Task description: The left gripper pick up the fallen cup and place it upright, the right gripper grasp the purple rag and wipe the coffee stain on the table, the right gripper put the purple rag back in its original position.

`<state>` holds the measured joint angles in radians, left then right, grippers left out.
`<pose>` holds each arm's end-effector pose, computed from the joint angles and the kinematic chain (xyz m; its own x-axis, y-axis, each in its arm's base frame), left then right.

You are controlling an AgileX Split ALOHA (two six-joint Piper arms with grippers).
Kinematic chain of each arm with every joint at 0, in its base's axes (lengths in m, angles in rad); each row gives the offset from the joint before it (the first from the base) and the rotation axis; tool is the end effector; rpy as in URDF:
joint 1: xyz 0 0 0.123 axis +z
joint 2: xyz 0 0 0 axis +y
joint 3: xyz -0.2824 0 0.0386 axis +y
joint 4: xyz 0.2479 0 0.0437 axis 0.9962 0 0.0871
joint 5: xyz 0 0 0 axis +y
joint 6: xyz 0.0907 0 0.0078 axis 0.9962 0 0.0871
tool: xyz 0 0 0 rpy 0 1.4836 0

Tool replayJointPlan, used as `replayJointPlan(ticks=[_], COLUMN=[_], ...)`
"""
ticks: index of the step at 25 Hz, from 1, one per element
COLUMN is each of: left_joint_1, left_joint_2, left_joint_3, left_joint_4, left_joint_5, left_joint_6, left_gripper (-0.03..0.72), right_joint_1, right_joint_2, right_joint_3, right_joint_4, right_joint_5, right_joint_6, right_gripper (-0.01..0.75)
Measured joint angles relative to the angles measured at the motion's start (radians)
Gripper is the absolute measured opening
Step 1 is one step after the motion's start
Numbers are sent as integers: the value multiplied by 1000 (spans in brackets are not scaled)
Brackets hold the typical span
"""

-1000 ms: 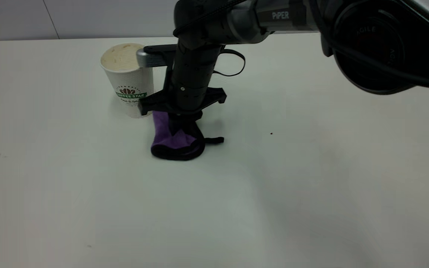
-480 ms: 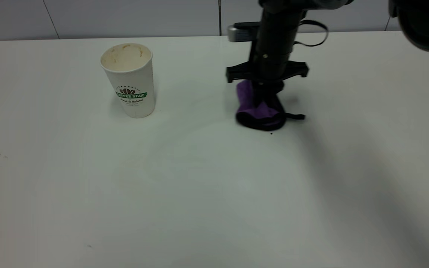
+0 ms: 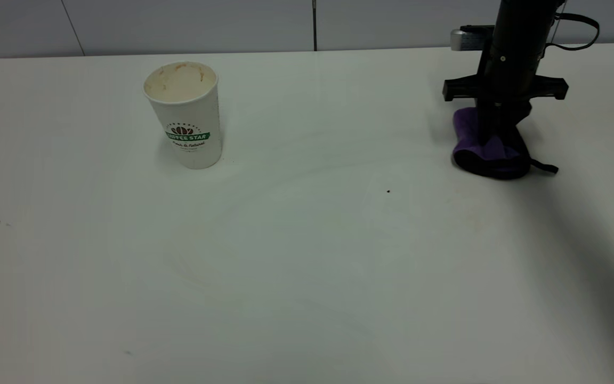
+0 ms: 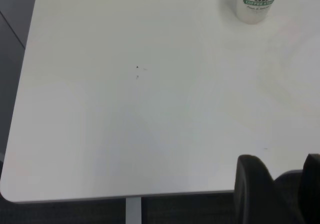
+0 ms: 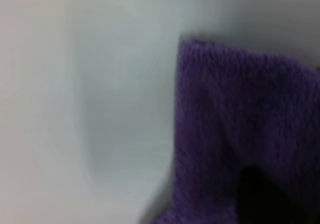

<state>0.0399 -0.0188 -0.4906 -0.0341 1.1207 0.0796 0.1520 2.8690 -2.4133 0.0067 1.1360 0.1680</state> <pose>-0.0091 -0.0032 0.2697 -0.4997 0.0448 -0.8651 0.0191 0.9990 0.0407 0.5239 0.0808 0.0012 -0.9977 0.0191 -0.0643 0.0181 0.9997 0.0172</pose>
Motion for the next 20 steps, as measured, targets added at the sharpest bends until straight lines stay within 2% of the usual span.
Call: replayJointPlan(ticks=[4, 6, 11, 14, 20], left_joint_1=[0, 0, 0, 0, 0], left_joint_2=[0, 0, 0, 0, 0], left_joint_3=[0, 0, 0, 0, 0], left_joint_4=[0, 0, 0, 0, 0], left_joint_5=[0, 0, 0, 0, -1], left_joint_6=[0, 0, 0, 0, 0], left_gripper=[254, 254, 254, 254, 254], right_joint_1=[-12, -15, -11, -3, 6], right_joint_2=[4, -17, -167, -358, -867], right_joint_3=[-75, -91, -40, 136, 606], right_joint_4=[-7, 16, 77, 68, 53], right_joint_5=[69, 70, 78, 78, 83], right_joint_6=[-114, -160, -229, -245, -249], right_gripper=[590, 692, 730, 732, 729])
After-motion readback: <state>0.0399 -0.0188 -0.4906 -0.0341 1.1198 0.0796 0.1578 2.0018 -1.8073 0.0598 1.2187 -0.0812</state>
